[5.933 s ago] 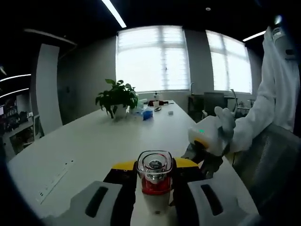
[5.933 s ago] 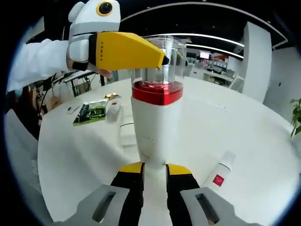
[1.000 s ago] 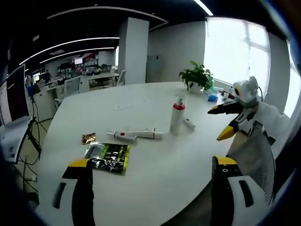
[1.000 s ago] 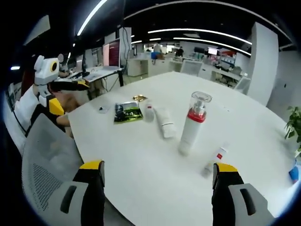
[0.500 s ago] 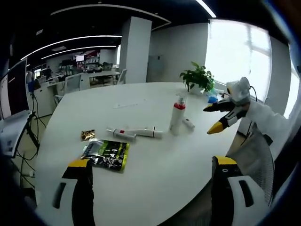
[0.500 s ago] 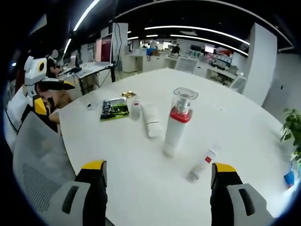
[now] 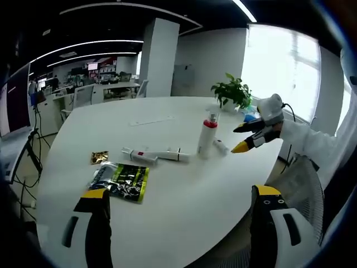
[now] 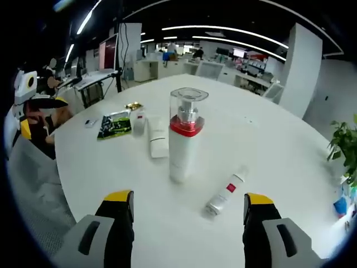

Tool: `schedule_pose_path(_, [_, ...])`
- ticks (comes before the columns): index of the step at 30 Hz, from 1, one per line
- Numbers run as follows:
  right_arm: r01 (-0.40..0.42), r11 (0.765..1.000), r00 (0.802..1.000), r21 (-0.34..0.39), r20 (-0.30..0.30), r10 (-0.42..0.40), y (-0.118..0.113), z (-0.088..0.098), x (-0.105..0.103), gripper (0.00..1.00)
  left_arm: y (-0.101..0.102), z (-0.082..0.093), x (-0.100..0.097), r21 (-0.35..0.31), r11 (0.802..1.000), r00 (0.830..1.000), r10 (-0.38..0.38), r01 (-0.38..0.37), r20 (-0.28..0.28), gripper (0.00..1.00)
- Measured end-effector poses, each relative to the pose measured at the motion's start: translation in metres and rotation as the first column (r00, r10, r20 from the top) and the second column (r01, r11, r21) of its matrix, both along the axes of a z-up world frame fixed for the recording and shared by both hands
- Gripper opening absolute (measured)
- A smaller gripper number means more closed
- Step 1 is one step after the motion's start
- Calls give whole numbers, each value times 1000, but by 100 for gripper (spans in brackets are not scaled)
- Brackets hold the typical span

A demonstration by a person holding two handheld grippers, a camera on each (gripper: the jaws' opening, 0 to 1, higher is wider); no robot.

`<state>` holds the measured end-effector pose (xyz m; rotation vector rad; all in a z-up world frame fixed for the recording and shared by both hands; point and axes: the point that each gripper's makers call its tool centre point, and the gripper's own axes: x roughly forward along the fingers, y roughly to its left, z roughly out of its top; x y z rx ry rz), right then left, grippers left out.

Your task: Arrange the skincare products in the storage area until every visible bottle or jar stands upright without overlapping.

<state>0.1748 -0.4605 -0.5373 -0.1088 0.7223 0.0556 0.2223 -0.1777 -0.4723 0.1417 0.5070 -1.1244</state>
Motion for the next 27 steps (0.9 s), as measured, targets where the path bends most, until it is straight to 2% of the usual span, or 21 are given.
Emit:
schedule_pose_path(5, [37, 999, 999, -25, -12, -38, -16, -12, 7, 82, -2, -3, -2, 4, 1000, 1000, -11, 11, -16, 99])
schedule_pose_path(9, [57, 998, 998, -36, -37, -59, -30, -24, 12, 73, -3, -4, -2, 3, 1000, 1000, -12, 12, -22, 99])
schedule_pose_path(15, [68, 997, 995, -39, -68, -70, -40, -34, 19, 70, -3, -7, -2, 6, 1000, 999, -12, 12, -32, 99])
schedule_pose_path(22, [107, 994, 992, -30, -68, -109, -48, -41, 29, 57, -1, -9, -2, 2, 1000, 999, 0, 0, -43, 99])
schedule_pose_path(27, [125, 992, 988, -24, -85, -127, -53, -50, 34, 52, 2, -10, 0, 4, 1000, 999, 14, -14, -47, 99])
